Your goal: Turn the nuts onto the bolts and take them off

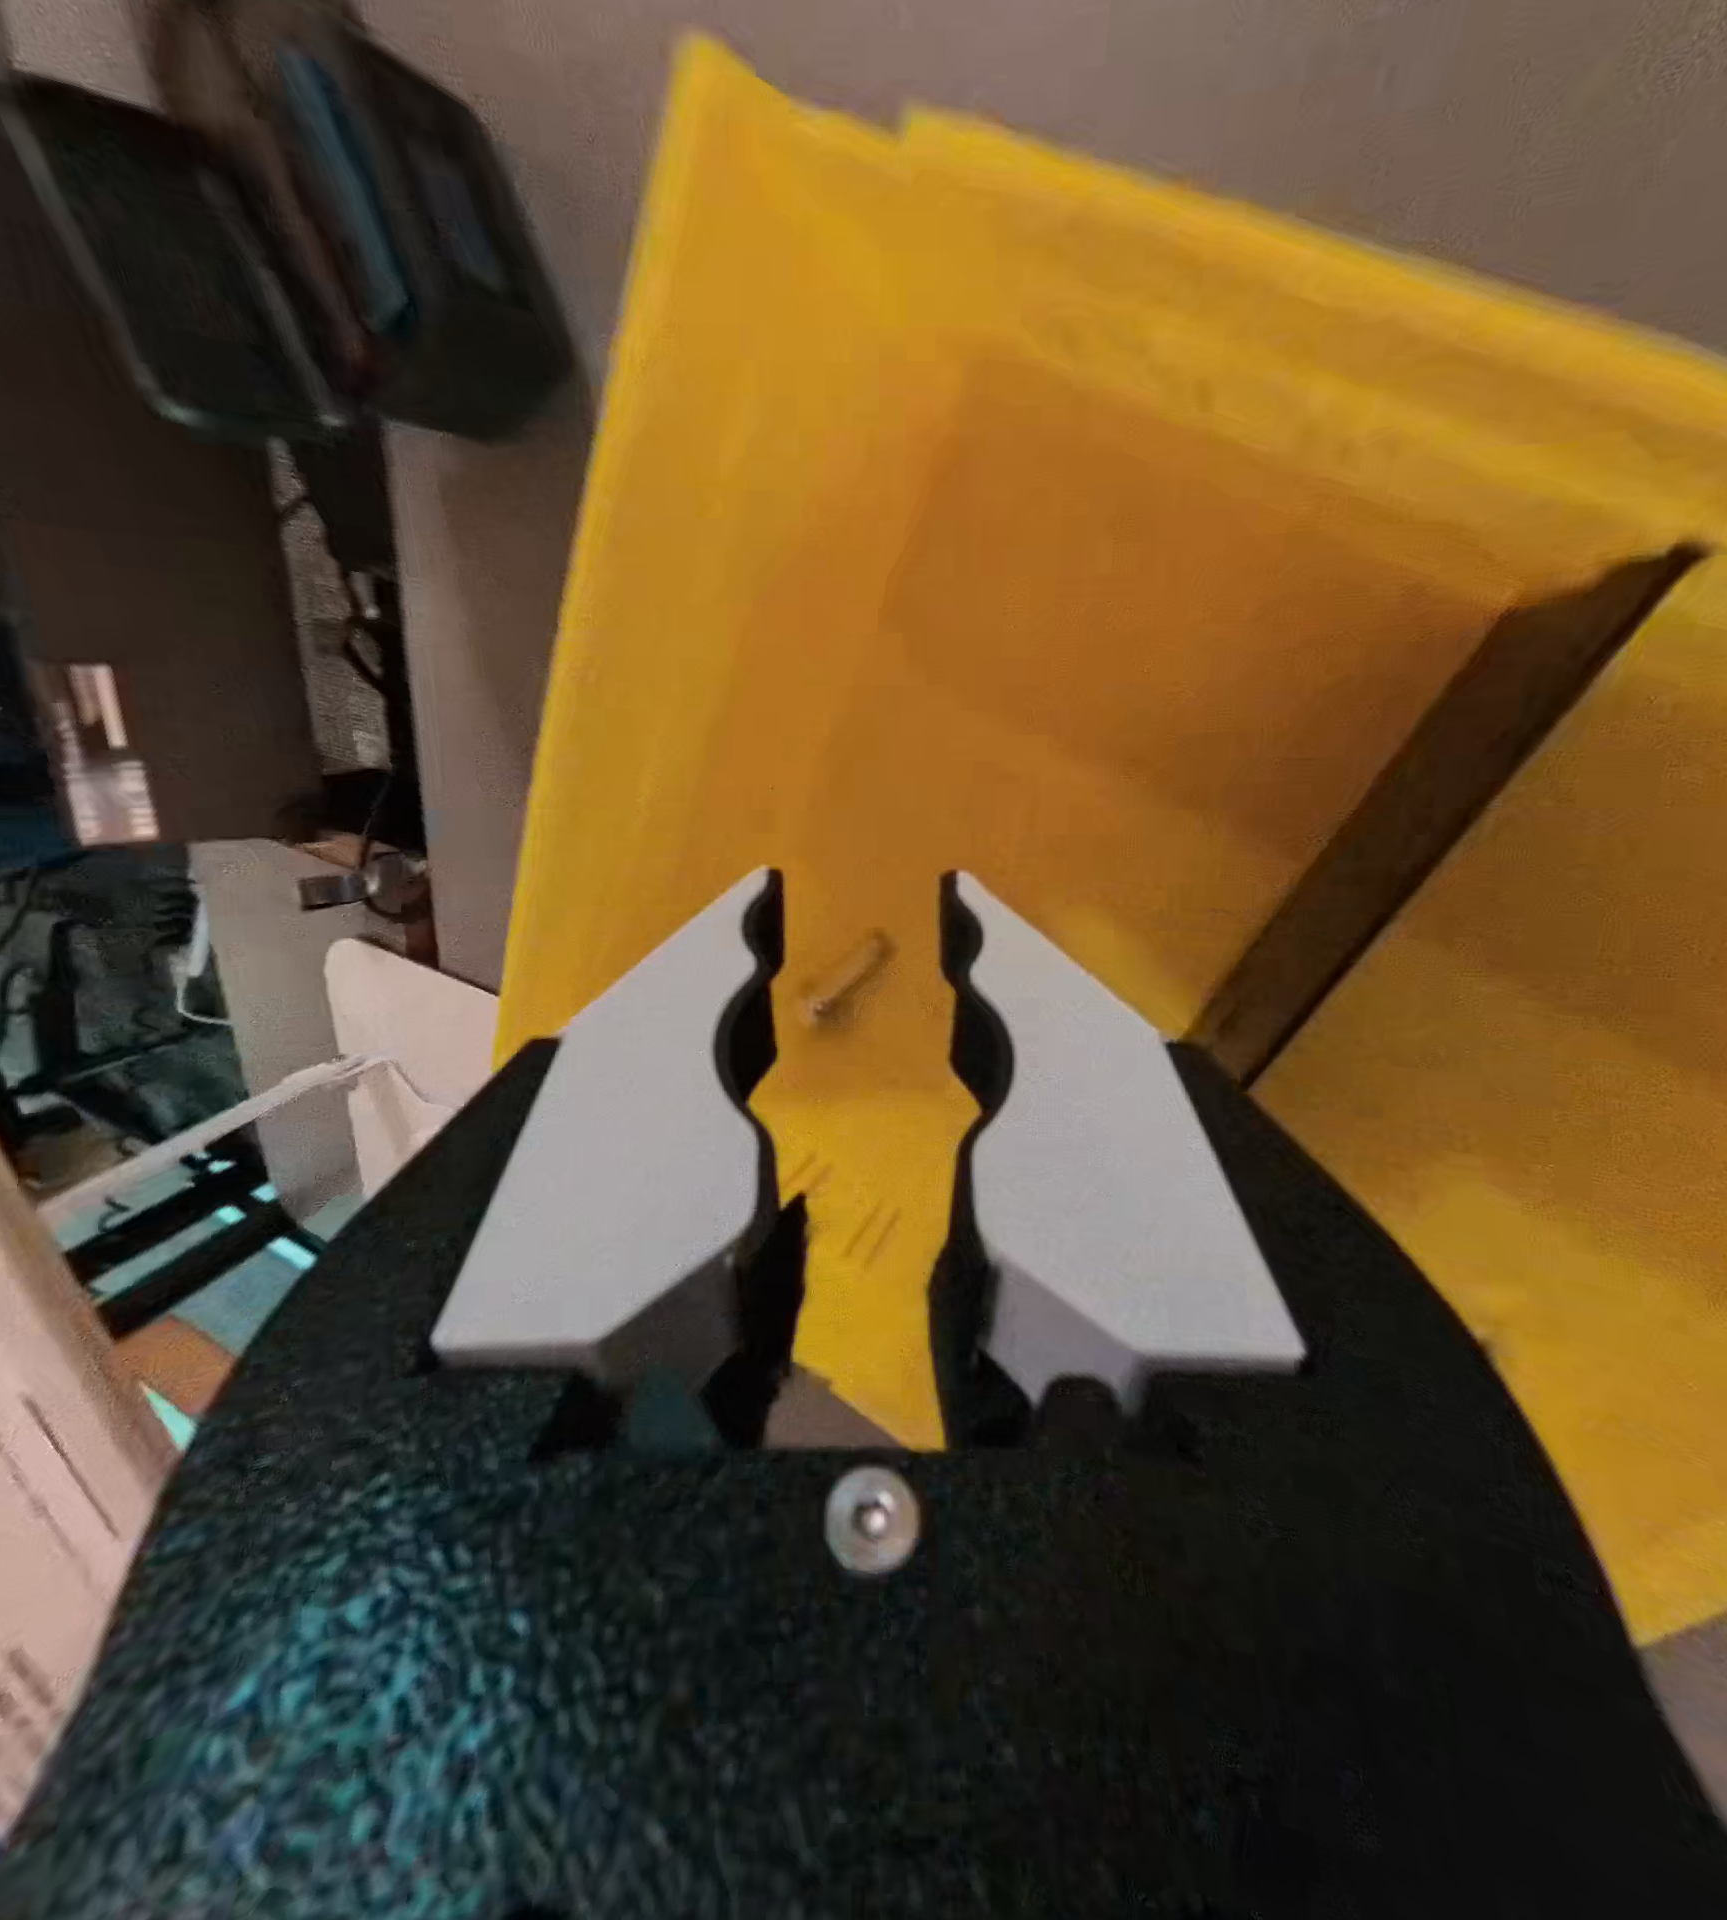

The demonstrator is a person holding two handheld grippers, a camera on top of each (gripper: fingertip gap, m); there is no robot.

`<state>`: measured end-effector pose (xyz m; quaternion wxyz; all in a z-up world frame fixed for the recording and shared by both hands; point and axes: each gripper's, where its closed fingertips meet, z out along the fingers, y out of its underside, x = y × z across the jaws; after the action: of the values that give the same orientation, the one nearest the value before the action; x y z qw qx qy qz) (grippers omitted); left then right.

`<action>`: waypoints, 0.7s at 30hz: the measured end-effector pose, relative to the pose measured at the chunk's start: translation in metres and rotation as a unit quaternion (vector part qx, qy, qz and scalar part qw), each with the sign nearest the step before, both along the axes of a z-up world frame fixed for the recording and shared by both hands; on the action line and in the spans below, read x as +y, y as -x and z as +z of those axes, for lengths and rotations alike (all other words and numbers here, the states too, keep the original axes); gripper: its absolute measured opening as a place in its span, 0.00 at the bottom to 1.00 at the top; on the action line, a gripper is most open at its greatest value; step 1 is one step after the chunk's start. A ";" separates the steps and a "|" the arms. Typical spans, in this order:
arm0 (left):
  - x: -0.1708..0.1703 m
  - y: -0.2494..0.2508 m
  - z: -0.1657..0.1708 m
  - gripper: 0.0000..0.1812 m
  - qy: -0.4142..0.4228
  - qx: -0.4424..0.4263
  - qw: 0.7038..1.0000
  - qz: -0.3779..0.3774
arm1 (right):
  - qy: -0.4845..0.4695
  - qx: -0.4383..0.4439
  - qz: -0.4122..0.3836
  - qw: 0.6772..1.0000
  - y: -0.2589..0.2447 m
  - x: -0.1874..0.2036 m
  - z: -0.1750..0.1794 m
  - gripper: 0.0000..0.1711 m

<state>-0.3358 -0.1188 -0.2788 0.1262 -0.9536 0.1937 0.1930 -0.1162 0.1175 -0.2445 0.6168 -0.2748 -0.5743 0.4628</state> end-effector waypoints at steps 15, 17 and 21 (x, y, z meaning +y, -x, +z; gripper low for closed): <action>-0.068 0.059 -0.081 0.15 0.351 0.017 0.932 -0.091 | 0.032 -0.021 0.008 0.999 0.004 0.003 -0.004 0.06; -0.071 0.061 -0.086 0.14 0.356 0.020 0.929 -0.095 | 0.032 -0.021 0.009 0.999 0.004 0.003 -0.004 0.06; -0.072 0.061 -0.089 0.04 0.364 0.029 0.925 -0.101 | 0.032 -0.024 0.012 0.999 0.004 0.001 -0.005 0.06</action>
<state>-0.3965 -0.1904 -0.3674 -0.2169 -0.9031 0.3496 0.1234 -0.1201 0.1190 -0.2493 0.5884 -0.2985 -0.5769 0.4815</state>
